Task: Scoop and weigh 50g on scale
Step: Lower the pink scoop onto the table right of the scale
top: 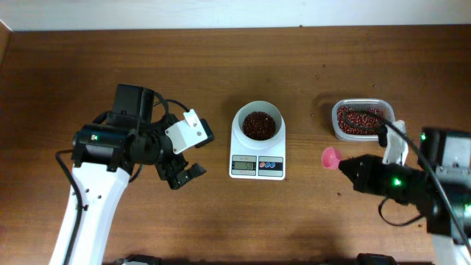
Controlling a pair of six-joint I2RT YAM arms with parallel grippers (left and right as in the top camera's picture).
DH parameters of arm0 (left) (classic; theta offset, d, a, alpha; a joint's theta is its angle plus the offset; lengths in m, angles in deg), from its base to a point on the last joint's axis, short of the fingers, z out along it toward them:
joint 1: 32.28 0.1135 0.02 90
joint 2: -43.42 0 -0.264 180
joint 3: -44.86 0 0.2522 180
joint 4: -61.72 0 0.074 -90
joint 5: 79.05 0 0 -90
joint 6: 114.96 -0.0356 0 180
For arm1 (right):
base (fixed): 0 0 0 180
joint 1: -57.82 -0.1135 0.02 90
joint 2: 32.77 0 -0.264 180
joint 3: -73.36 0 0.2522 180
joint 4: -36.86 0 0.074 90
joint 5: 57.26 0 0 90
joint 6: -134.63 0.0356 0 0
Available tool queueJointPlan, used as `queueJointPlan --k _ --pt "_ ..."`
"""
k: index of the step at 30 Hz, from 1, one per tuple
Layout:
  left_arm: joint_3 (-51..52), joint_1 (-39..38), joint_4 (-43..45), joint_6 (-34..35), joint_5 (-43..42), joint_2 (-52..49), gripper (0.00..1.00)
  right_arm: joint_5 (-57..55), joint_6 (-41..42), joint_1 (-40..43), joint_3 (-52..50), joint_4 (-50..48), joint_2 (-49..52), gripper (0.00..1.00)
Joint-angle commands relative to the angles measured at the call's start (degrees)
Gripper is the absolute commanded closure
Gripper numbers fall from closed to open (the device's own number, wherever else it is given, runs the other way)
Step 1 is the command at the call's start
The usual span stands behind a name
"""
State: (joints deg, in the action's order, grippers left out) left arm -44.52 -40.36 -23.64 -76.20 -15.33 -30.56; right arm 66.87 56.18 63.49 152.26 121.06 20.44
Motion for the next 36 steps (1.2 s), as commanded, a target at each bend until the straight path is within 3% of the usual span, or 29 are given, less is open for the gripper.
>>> queueJointPlan --k 1,5,14,18,26,31,36 --pt "-0.4 0.0 -0.1 -0.5 -0.2 -0.1 0.01 -0.3 -0.8 -0.4 -0.1 2.3 -3.7 0.96" --pt "-0.4 0.0 -0.1 -0.5 -0.2 -0.1 0.01 -4.2 -0.7 -0.4 -0.1 5.2 -6.4 0.96" --pt "-0.4 0.0 -0.1 -0.5 -0.2 -0.1 0.01 -5.5 3.0 -0.4 -4.0 -2.0 -8.1 0.96" --pt "-0.4 0.0 -0.1 -0.5 -0.2 -0.1 0.01 -5.5 5.2 -0.4 -11.7 -5.9 -8.6 0.96" --pt "-0.4 0.0 -0.1 -0.5 -0.2 -0.1 0.01 -5.5 16.2 -0.4 -32.9 -24.9 -14.5 0.96" --pt "-0.4 0.0 -0.1 -0.5 -0.2 -0.1 0.01 -5.7 16.4 -0.4 -38.4 -32.0 -14.5 0.96" --pt "-0.4 0.0 -0.1 -0.5 -0.2 -0.1 0.01 -15.8 30.6 -0.4 -40.8 -32.2 -13.5 0.96"
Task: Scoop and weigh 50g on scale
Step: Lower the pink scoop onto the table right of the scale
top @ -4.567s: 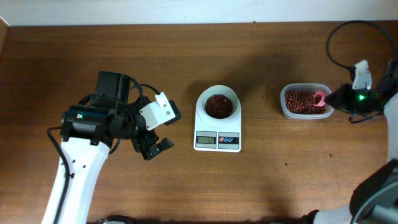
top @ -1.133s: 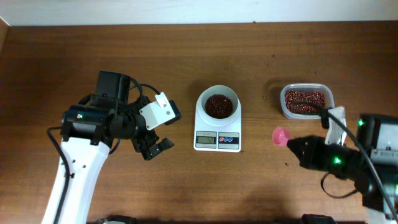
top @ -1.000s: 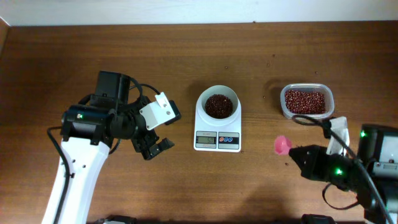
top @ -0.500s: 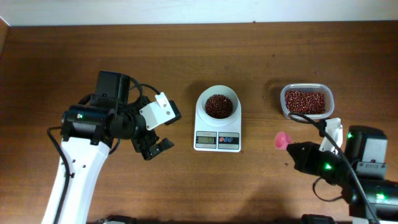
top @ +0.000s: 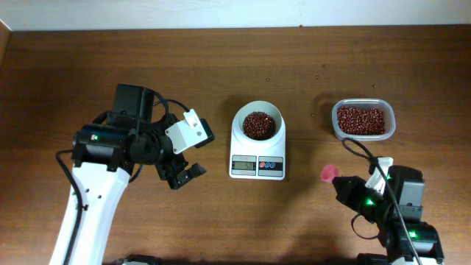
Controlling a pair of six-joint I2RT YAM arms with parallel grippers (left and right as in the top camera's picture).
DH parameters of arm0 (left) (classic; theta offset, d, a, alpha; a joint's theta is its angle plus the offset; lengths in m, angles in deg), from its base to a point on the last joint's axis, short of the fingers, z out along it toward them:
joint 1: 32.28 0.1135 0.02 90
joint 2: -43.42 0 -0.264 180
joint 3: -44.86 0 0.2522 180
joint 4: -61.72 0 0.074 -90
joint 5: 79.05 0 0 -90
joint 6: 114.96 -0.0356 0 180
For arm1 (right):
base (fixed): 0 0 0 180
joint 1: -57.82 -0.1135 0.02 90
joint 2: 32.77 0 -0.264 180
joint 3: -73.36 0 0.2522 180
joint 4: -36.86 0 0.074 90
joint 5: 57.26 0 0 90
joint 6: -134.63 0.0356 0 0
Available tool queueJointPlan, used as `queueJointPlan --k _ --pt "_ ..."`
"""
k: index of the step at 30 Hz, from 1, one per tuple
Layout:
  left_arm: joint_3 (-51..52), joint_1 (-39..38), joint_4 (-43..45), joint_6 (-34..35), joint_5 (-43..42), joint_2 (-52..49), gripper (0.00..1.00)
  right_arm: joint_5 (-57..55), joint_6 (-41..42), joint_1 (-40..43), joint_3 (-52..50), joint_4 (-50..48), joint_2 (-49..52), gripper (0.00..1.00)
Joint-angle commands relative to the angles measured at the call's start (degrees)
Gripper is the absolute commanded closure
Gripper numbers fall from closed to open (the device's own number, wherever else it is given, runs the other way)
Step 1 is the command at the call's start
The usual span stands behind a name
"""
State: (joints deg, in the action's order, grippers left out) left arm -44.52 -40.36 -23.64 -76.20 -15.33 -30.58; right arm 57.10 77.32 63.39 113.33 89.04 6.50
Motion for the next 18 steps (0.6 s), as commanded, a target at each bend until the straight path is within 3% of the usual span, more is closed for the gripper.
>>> queueJointPlan --k 1,10,16,17,18 --pt "-0.4 0.0 -0.1 -0.5 -0.2 -0.1 0.01 -7.0 12.5 -0.3 -2.3 -0.2 1.2 0.96" --pt "-0.4 0.0 -0.1 -0.5 -0.2 -0.1 0.01 -6.7 20.8 -0.3 -2.4 -4.9 15.5 0.96" --pt "-0.4 0.0 -0.1 -0.5 -0.2 -0.1 0.01 -3.1 20.8 -0.3 -2.4 -10.0 27.2 0.96" --pt "-0.4 0.0 -0.1 -0.5 -0.2 -0.1 0.01 -3.1 20.8 -0.3 -2.4 -10.2 28.2 0.95" --pt "-0.4 0.0 -0.1 -0.5 -0.2 -0.1 0.01 -3.1 20.8 -0.3 -2.4 -10.2 28.4 0.86"
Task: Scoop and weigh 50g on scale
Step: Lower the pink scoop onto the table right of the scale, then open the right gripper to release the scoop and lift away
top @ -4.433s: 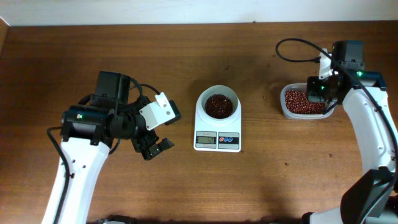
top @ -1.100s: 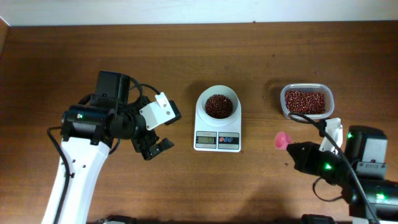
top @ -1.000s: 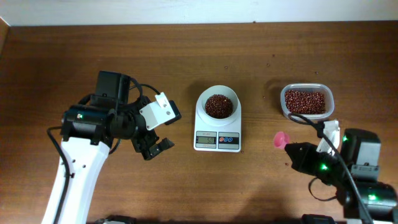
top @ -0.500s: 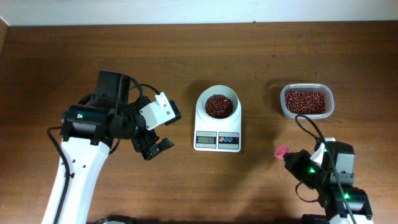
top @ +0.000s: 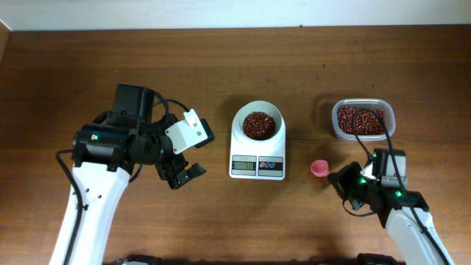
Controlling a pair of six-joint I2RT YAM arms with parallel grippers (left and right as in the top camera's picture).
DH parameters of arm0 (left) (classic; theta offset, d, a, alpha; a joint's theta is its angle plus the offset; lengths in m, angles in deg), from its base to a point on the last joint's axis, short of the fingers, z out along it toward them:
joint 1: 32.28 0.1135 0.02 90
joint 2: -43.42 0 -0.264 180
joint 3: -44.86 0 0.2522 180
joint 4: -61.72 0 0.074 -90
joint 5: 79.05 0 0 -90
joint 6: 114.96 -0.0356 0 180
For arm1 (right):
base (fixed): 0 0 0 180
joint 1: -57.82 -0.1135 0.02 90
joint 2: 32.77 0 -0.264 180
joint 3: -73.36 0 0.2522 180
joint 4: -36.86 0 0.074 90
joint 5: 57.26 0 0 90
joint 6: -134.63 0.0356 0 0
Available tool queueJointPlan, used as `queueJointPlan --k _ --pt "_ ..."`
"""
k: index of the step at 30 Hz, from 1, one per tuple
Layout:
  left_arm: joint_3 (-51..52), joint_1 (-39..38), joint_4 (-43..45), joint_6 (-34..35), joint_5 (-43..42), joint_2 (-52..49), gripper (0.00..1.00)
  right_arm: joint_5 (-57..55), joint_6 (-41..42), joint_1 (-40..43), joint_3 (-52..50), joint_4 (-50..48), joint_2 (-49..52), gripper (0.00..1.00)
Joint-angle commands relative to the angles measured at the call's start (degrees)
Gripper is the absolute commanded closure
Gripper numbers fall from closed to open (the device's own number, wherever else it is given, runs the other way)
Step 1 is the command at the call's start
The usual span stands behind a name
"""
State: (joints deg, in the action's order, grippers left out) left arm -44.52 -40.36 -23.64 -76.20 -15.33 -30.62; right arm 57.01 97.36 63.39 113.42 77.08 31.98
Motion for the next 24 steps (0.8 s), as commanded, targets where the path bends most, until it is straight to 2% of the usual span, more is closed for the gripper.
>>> queueJointPlan --k 1,7,8,12,14,17,24 --pt "-0.4 0.0 -0.1 -0.5 -0.2 -0.1 0.01 -3.1 0.7 -0.3 -2.5 1.7 2.9 0.84" --pt "-0.4 0.0 -0.1 -0.5 -0.2 -0.1 0.01 -3.4 0.7 -0.3 -2.5 2.3 2.9 0.84" --pt "-0.4 0.0 -0.1 -0.5 -0.2 -0.1 0.01 -3.6 0.7 -0.3 -2.5 2.3 2.9 0.7" --pt "-0.4 0.0 -0.1 -0.5 -0.2 -0.1 0.01 -4.0 0.7 -0.3 -2.5 3.5 2.9 0.45" --pt "-0.4 0.0 -0.1 -0.5 -0.2 -0.1 0.01 -4.0 0.7 -0.3 -2.5 3.7 2.9 0.25" --pt "-0.4 0.0 -0.1 -0.5 -0.2 -0.1 0.01 -4.0 0.7 -0.3 -2.5 3.7 2.9 0.01" --pt "-0.4 0.0 -0.1 -0.5 -0.2 -0.1 0.01 -4.0 0.7 -0.3 -2.5 3.5 2.9 0.01"
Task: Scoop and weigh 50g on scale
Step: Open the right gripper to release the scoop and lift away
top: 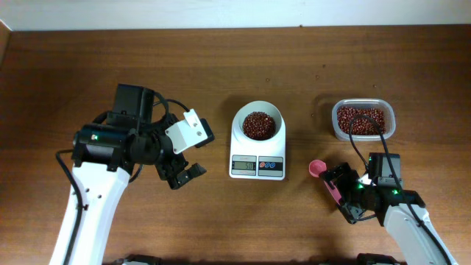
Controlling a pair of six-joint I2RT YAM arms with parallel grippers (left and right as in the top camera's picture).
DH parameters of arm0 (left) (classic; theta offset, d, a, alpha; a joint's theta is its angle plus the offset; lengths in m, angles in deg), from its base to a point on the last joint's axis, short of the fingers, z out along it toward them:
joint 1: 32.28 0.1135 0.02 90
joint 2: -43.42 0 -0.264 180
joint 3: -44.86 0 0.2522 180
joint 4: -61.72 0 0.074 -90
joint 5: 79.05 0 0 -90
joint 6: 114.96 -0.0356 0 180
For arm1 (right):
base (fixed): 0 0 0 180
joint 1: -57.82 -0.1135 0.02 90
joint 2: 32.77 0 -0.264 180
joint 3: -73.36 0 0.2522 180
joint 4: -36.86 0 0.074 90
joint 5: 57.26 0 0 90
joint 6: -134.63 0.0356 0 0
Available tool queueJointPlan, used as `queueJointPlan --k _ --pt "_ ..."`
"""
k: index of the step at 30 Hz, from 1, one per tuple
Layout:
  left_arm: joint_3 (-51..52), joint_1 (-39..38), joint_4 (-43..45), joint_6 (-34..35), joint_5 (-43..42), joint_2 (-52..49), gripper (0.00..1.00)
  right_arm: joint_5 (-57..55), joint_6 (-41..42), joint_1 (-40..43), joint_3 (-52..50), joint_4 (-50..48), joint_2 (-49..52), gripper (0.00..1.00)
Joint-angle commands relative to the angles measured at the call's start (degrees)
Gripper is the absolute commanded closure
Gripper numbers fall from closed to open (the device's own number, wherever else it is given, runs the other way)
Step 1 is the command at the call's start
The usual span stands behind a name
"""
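A white scale [257,166] stands mid-table, carrying a white bowl [237,126] filled with red beans [257,125]. The clear tub of beans [361,120] sits at the right. The pink scoop [318,168] lies on the table right of the scale, bowl to the upper left, handle running down-right. My right gripper [343,194] is low beside it, fingers spread on either side of the handle end, open. My left gripper [184,175] hangs open left of the scale, holding nothing.
A few stray beans [321,70] lie on the wood behind the tub. The right arm's cable [358,143] loops across the tub's near edge. The table's far edge meets a white wall.
The right gripper has drawn back slightly and spread its fingers. The pink scoop's handle now shows on the table. The scoop bowl stays at the same spot. The left arm is unchanged.
The right gripper held the pink scoop just below the tub, with the bowl on the scale filled. Then it held the scoop lower and nearer the table's front, then close to the scale's right side. Now the scoop rests on the table, released. The left arm never moved.
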State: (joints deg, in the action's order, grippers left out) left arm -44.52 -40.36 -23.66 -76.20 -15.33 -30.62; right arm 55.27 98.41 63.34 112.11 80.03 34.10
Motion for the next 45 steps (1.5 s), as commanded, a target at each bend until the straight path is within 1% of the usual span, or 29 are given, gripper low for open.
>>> queueJointPlan --k 1,2,10,16,22,30,34,36,41,45 --pt "-0.4 0.0 -0.1 -0.5 -0.2 -0.1 0.01 -3.3 -0.3 -0.3 -1.2 0.5 0.8 0.01" --pt "-0.4 0.0 -0.1 -0.5 -0.2 -0.1 0.01 -5.4 -0.3 -0.3 -1.2 0.5 0.8 0.01" --pt "-0.4 0.0 -0.1 -0.5 -0.2 -0.1 0.01 -6.0 -0.4 -0.3 -1.2 1.0 0.8 0.01" --pt "-0.4 0.0 -0.1 -0.5 -0.2 -0.1 0.01 -9.3 -1.2 -0.3 -1.2 6.8 0.8 0.01" --pt "-0.4 0.0 -0.1 -0.5 -0.2 -0.1 0.01 -12.5 -1.2 -0.3 -1.2 7.2 1.5 0.01" --pt "-0.4 0.0 -0.1 -0.5 -0.2 -0.1 0.01 -17.7 -1.2 -0.3 -2.3 7.2 -7.4 0.01" --pt "-0.4 0.0 -0.1 -0.5 -0.2 -0.1 0.01 -17.6 -0.8 -0.3 -8.4 5.4 -11.1 0.01" --pt "-0.4 0.0 -0.1 -0.5 -0.2 -0.1 0.01 -17.4 -0.8 -0.3 -10.1 4.0 -14.2 0.01" --pt "-0.4 0.0 -0.1 -0.5 -0.2 -0.1 0.01 -17.5 -0.8 -0.7 -10.2 3.7 -24.4 0.01" --pt "-0.4 0.0 -0.1 -0.5 -0.2 -0.1 0.01 -24.6 -0.8 -9.9 -10.2 3.8 -35.8 0.01"
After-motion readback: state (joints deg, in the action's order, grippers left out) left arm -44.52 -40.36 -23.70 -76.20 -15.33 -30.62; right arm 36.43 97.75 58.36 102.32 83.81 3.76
